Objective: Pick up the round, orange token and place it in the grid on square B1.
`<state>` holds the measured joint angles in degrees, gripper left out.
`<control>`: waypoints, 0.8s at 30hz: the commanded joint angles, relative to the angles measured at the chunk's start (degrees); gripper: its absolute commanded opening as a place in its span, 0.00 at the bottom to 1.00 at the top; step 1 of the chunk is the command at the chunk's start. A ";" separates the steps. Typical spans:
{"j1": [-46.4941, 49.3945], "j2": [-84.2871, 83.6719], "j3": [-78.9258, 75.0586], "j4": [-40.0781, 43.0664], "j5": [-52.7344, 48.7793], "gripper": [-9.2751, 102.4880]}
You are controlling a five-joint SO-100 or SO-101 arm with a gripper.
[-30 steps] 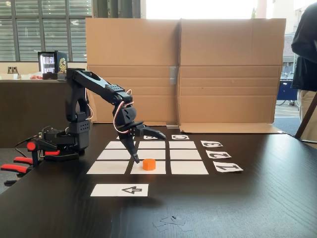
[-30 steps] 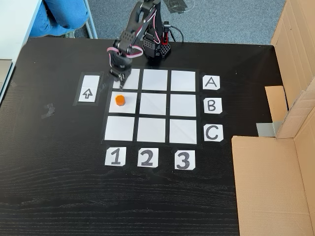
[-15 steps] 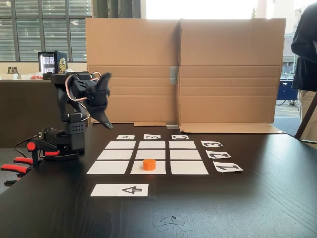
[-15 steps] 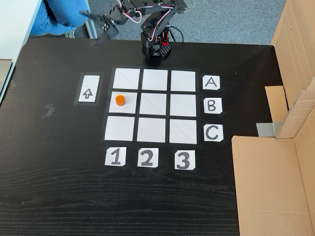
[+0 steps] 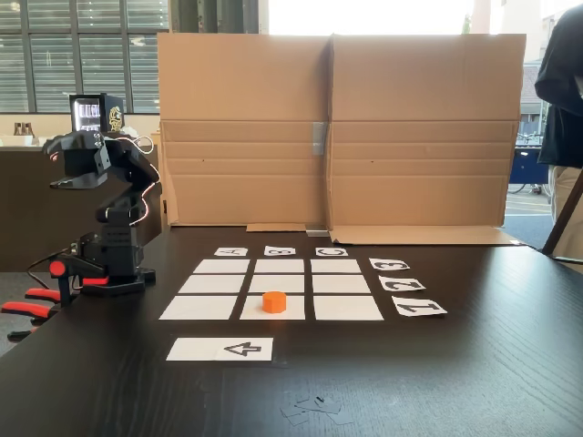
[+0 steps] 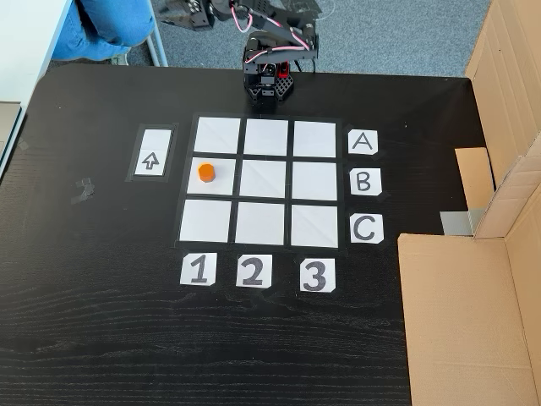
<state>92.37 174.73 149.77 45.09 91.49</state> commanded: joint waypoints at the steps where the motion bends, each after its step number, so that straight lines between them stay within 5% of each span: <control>1: 2.11 4.39 5.89 3.87 -1.14 0.08; 24: 6.06 16.00 21.45 7.65 -4.31 0.08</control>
<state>97.82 190.55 171.30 53.26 87.71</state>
